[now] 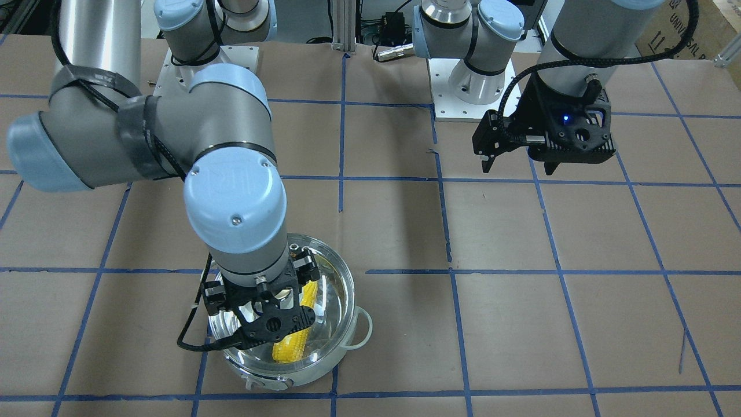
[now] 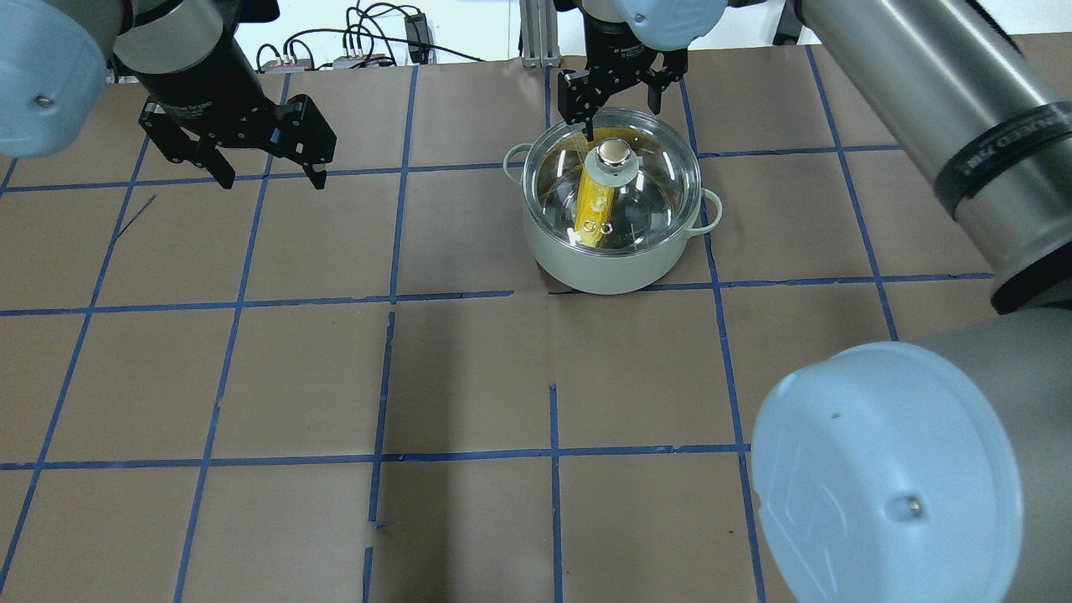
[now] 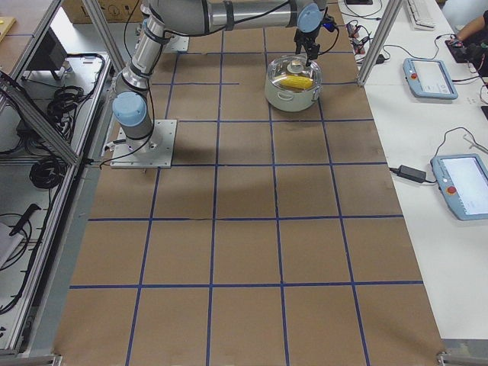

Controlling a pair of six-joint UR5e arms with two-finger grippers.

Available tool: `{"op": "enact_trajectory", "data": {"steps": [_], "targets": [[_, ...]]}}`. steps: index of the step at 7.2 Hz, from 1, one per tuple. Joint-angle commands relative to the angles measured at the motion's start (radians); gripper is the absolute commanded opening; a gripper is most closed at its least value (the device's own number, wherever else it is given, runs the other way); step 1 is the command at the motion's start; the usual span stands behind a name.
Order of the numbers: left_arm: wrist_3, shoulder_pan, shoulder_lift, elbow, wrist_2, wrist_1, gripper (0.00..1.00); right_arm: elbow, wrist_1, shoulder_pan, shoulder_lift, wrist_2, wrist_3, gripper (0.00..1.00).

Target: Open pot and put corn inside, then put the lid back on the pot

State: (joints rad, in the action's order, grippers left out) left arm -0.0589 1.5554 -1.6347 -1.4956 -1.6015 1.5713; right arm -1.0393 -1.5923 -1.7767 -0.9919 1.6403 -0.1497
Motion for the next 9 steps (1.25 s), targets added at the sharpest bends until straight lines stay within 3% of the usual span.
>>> {"op": "enact_trajectory", "data": {"steps": [1, 3, 5, 9], "targets": [[-0.001, 0.0, 0.006, -0.005, 0.0, 0.001, 1.0, -0.065, 0.105, 0.096, -0.142, -0.008, -0.074, 0.98], [0.001, 0.0, 0.015, -0.023, 0.0, 0.001, 1.0, -0.233, 0.121, 0.132, -0.302, -0.01, -0.079, 0.99], [-0.002, -0.005, 0.019, -0.026, -0.003, 0.001, 1.0, -0.399, 0.057, 0.144, -0.44, -0.011, -0.07, 1.0], [-0.054, -0.018, 0.012, -0.005, -0.002, -0.002, 1.0, -0.419, 0.037, 0.154, -0.465, -0.046, -0.07, 1.0]]}}
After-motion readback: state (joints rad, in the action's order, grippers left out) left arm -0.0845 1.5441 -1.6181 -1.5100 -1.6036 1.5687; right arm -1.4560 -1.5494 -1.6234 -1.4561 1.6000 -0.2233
